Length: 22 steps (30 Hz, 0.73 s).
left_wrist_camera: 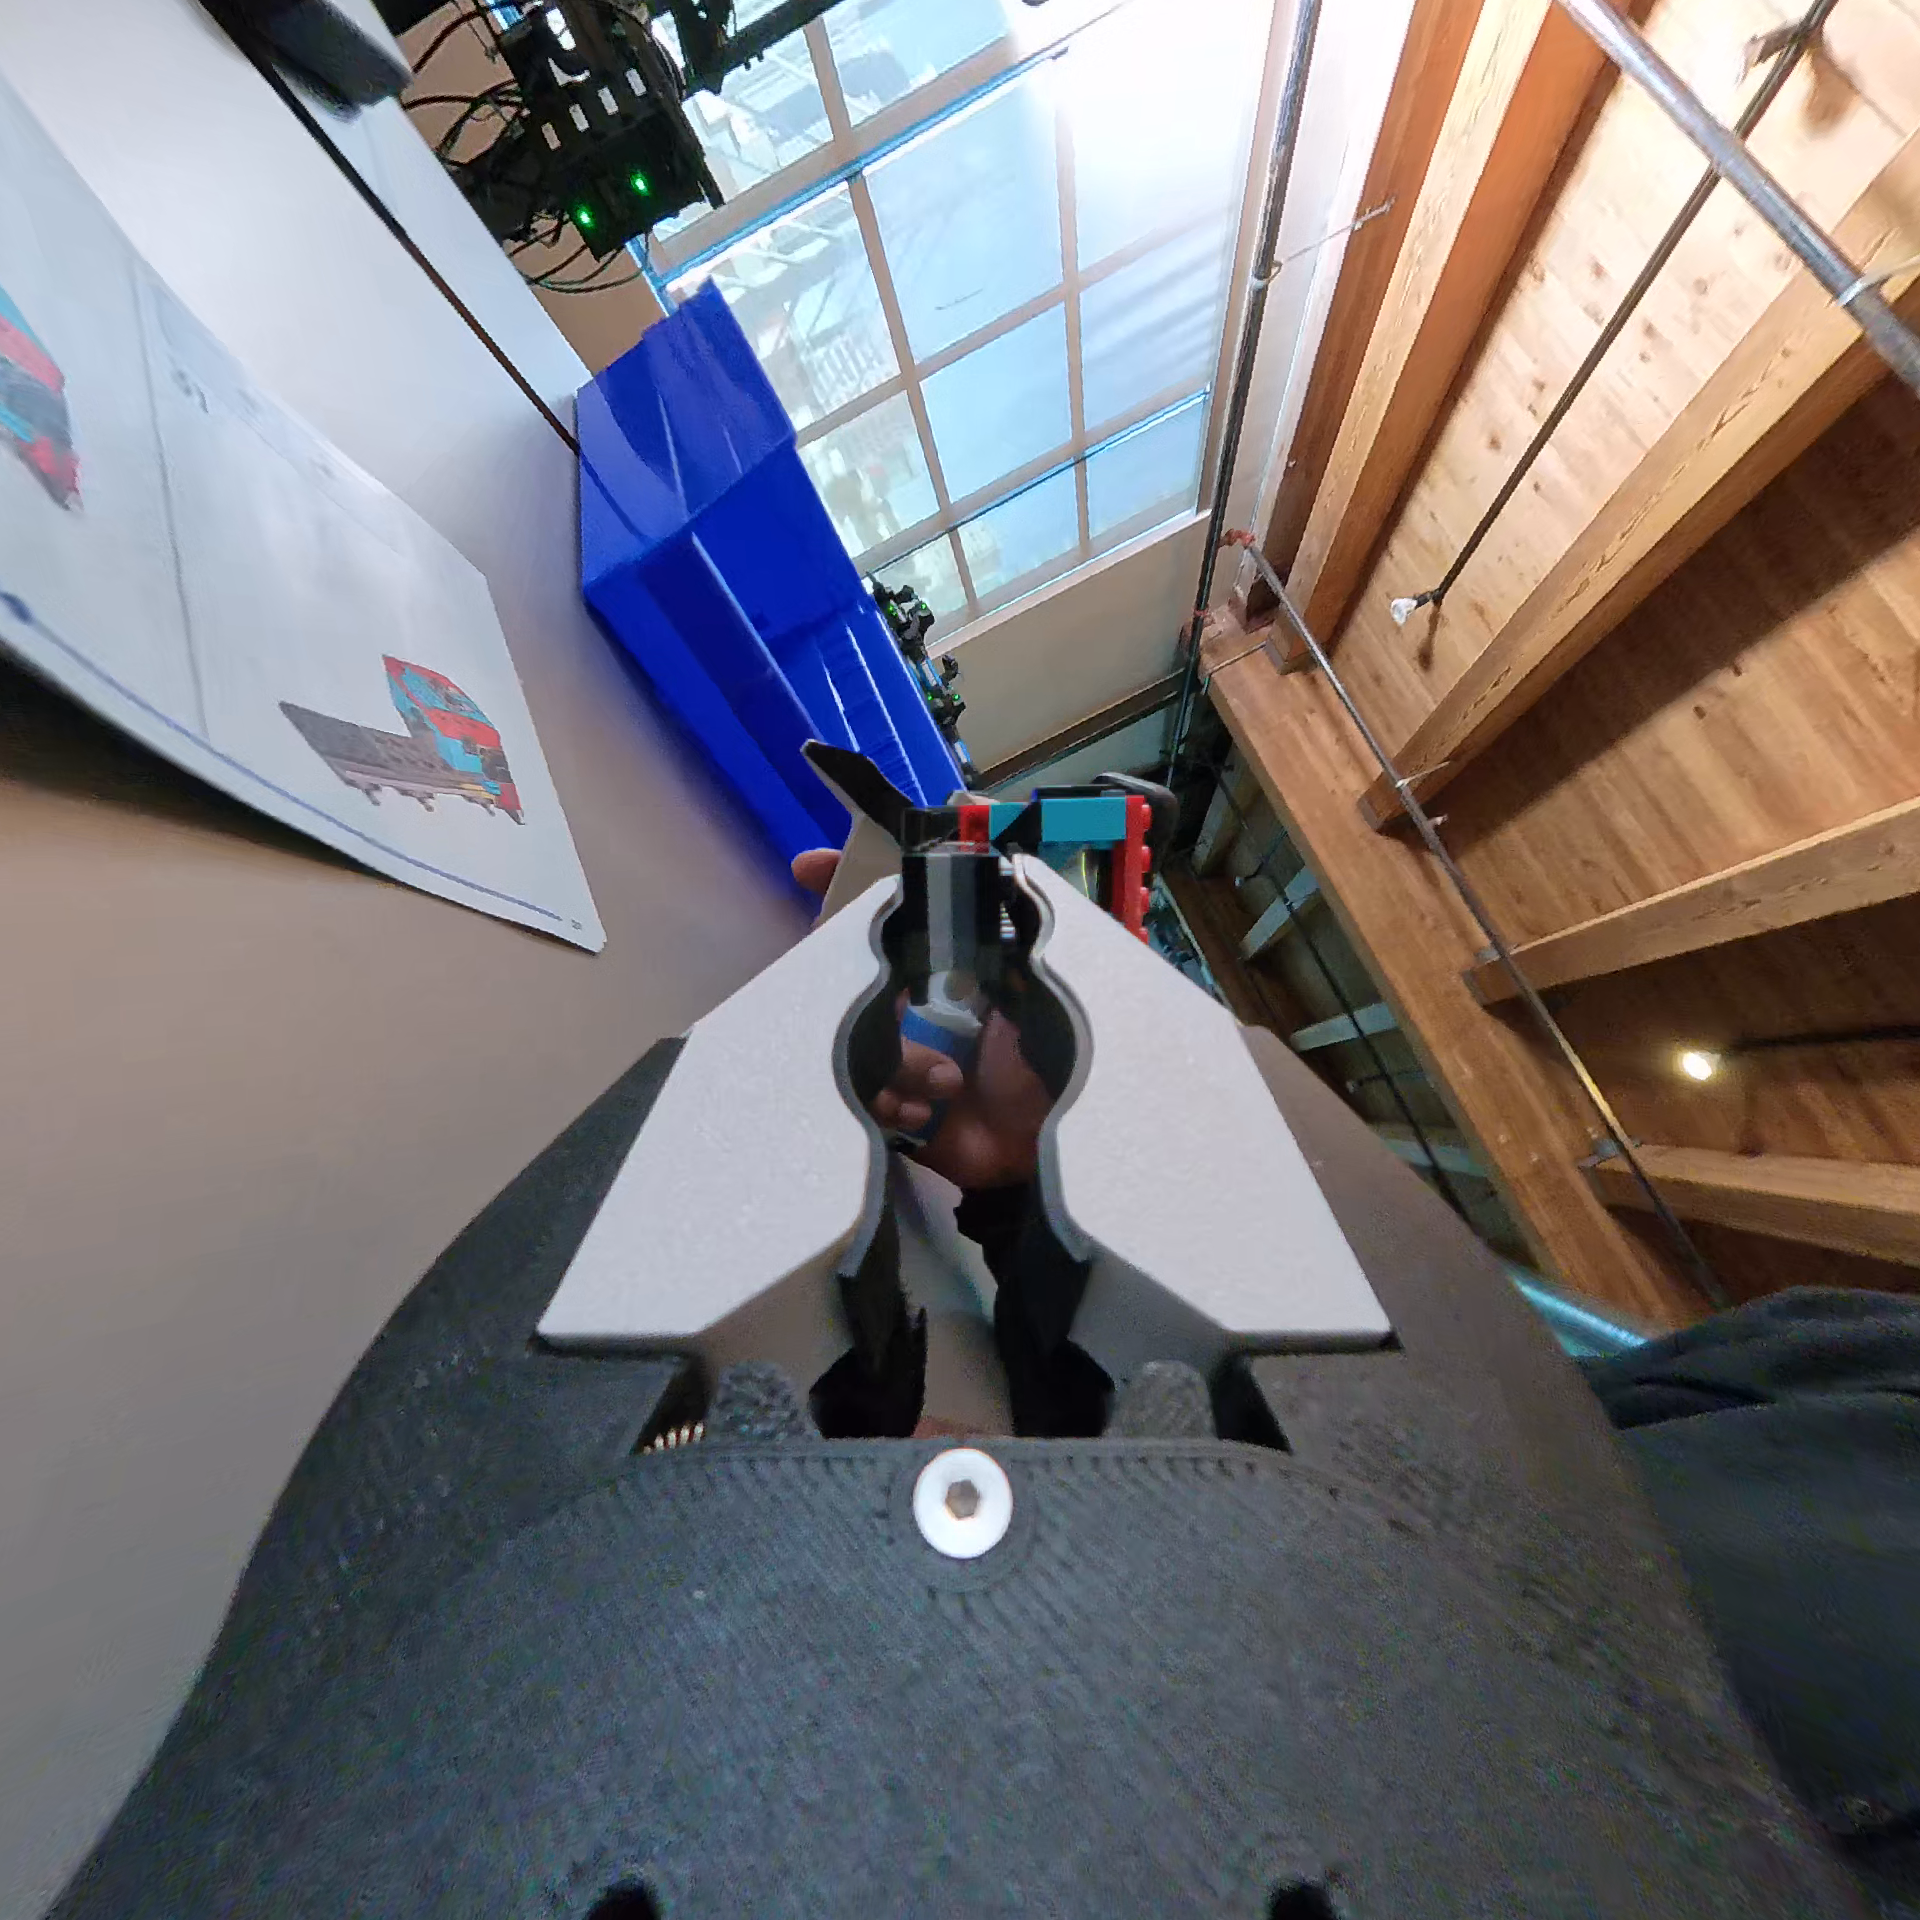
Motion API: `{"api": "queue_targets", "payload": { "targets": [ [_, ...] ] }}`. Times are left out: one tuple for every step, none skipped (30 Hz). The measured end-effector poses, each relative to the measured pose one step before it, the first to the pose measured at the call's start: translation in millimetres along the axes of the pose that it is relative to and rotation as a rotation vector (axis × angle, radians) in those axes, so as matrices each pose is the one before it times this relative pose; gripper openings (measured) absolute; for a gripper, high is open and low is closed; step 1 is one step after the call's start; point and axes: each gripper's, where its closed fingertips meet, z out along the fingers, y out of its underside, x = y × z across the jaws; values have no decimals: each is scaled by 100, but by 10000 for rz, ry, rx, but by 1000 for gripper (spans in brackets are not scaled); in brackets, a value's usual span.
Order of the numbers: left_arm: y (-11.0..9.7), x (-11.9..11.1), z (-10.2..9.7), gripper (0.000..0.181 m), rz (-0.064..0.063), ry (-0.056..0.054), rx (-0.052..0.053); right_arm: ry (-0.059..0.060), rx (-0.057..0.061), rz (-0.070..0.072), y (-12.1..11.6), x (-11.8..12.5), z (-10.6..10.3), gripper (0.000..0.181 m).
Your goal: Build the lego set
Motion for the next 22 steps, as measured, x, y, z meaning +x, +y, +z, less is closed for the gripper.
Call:
{"api": "queue_targets", "payload": {
  "targets": [
    [-212,-171,-92,16,-193,5,101,64,-142,49,186,133,157,66],
    [-241,-100,-126,16,-182,36,120,61,-128,106,150,190,139,65],
    [-236,-86,-122,16,-188,47,119,33,-90,132,91,187,113,65],
    [-229,-111,-135,17,-201,31,117,12,-46,125,35,157,68,65],
    [-249,-127,-129,16,-197,21,125,24,-42,131,25,176,53,64],
    [-228,-109,-122,16,-172,24,125,14,-24,93,3,137,37,64],
    [-200,-77,-101,17,-143,27,103,30,-9,49,-3,103,28,63],
    [-155,-49,-75,17,-112,20,75,32,-5,28,-8,74,14,63],
    [-105,-40,-43,17,-75,17,55,33,-4,24,3,67,0,62],
    [-62,-17,-41,17,-42,10,39,43,3,14,-9,71,10,62],
    [-29,-17,-19,17,-22,0,24,47,9,-10,-9,52,-1,62],
    [-1,10,-11,17,-10,4,10,34,10,-16,-12,25,-5,62],
    [9,4,-17,17,-11,6,5,25,12,0,-11,35,-13,62],
    [10,6,-18,17,-26,7,6,14,14,17,-24,39,-10,62],
    [16,5,-28,17,-28,10,7,11,11,29,-18,42,-17,62],
    [9,13,-23,17,-21,12,10,26,7,27,-13,59,-1,61],
    [14,20,-30,17,-21,8,9,27,5,3,-8,39,-6,61],
    [30,9,-19,17,-23,10,-3,21,7,-11,-19,19,-2,61],
    [49,32,-16,17,-23,13,-14,23,14,-4,-15,18,-8,60],
    [63,18,-9,17,-25,10,-20,31,21,6,-24,43,-16,60],
    [81,12,-5,17,-28,13,-30,33,23,-1,-34,46,-17,59],
    [110,36,13,17,-30,20,-50,34,12,-7,-13,36,-9,58]
  ]
}}
